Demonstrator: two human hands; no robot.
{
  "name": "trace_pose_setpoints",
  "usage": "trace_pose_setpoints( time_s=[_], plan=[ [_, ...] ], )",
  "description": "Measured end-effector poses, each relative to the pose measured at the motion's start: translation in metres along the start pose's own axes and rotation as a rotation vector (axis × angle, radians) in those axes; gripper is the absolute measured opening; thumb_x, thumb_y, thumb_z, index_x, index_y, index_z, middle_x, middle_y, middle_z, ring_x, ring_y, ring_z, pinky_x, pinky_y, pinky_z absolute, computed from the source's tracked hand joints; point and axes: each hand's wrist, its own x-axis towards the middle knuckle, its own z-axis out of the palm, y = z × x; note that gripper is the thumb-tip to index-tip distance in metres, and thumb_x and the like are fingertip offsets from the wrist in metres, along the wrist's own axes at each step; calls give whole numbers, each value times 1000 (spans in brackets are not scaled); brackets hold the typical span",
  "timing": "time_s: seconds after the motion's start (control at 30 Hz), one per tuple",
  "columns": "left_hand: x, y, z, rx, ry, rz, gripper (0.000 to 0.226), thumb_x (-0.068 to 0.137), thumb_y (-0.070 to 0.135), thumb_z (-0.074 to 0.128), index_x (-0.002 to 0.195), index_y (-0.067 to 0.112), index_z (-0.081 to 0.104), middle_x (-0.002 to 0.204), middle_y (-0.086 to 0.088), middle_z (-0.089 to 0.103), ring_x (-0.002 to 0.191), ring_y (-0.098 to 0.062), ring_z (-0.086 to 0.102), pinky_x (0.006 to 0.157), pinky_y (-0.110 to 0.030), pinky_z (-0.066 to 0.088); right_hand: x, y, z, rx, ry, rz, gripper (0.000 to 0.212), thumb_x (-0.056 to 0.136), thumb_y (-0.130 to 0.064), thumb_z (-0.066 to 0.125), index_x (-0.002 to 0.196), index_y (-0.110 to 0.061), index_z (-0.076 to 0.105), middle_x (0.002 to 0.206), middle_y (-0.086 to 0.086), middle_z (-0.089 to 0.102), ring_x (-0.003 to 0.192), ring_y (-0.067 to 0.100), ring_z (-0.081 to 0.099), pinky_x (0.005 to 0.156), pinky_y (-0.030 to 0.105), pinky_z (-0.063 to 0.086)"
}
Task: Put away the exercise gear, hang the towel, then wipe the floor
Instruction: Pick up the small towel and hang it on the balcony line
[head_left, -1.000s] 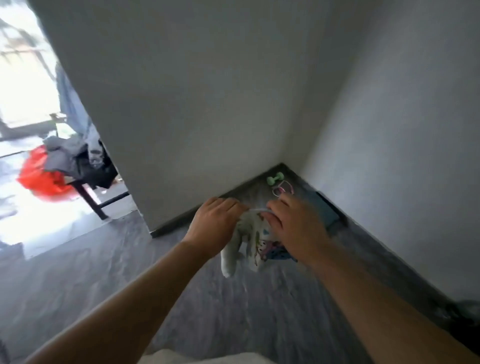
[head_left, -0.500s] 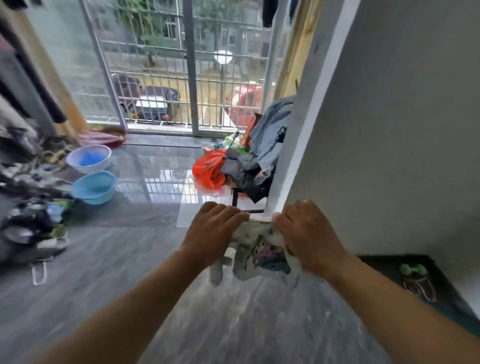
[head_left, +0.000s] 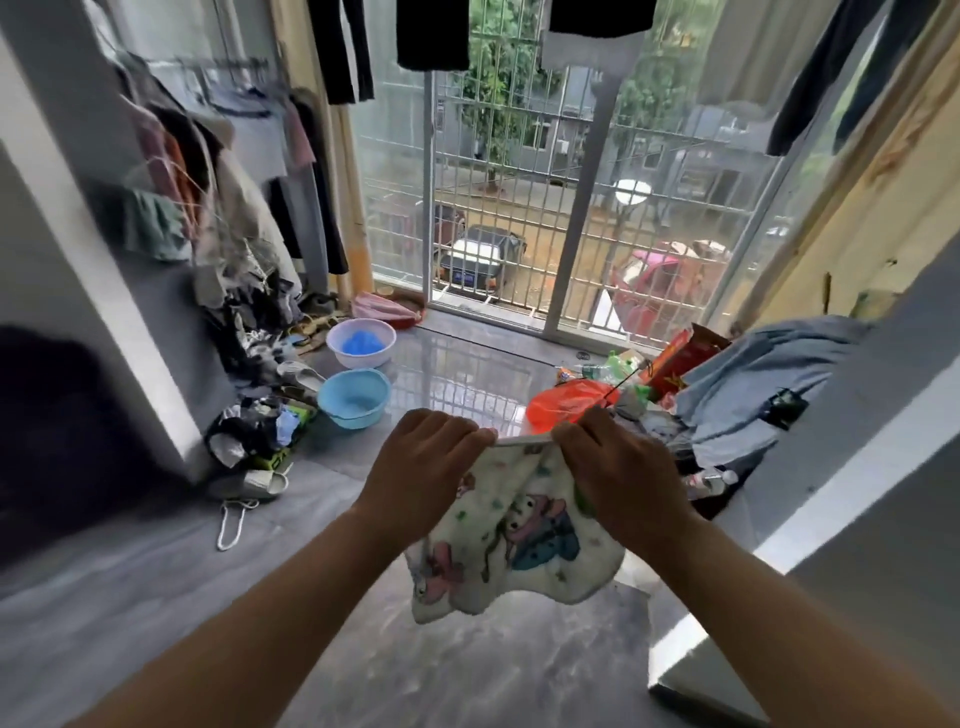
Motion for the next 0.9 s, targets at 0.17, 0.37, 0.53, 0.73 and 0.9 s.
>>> trace_pose_setpoints(
  time_s=[0.17,0.37,0.53,0.73,0.9],
  plan=[
    [40,-64,22,61,65,-36,22,95,18,55,106,12,73,97,-4,70,84,-25,62,78,-40,48,72,41,60,23,117,-52,25,72,-4,78,94,-9,68,75,8,57,63,32,56,56,39,46],
    [89,-145,45,156,112,-125,24,84,3,71,106,12,74,101,-5,70,89,-28,63,79,-42,50,170,83,113,14,144,-166,30,68,-14,83,93,-8,67,74,9,59,66,29,52,65,39,33],
    [110,-228,64,200,103,-144,30,83,7,75,110,15,66,103,-6,69,89,-28,63,77,-43,51,256,93,157,49,112,-211,32,67,-20,85,92,-9,67,76,10,62,68,29,53,65,40,44],
    [123,-356,110,162,72,-108,25,89,17,73,112,17,63,104,-3,67,86,-23,63,75,-40,50,360,97,232,51,138,-192,10,78,-12,70,85,-13,64,72,6,54,71,31,50,68,41,38],
    [145,-453,137,101,22,-114,26,87,17,75,112,18,66,105,0,66,86,-24,62,76,-40,46,433,97,281,17,106,-150,15,73,-7,71,85,-12,64,71,7,55,70,32,51,66,41,37]
  ],
)
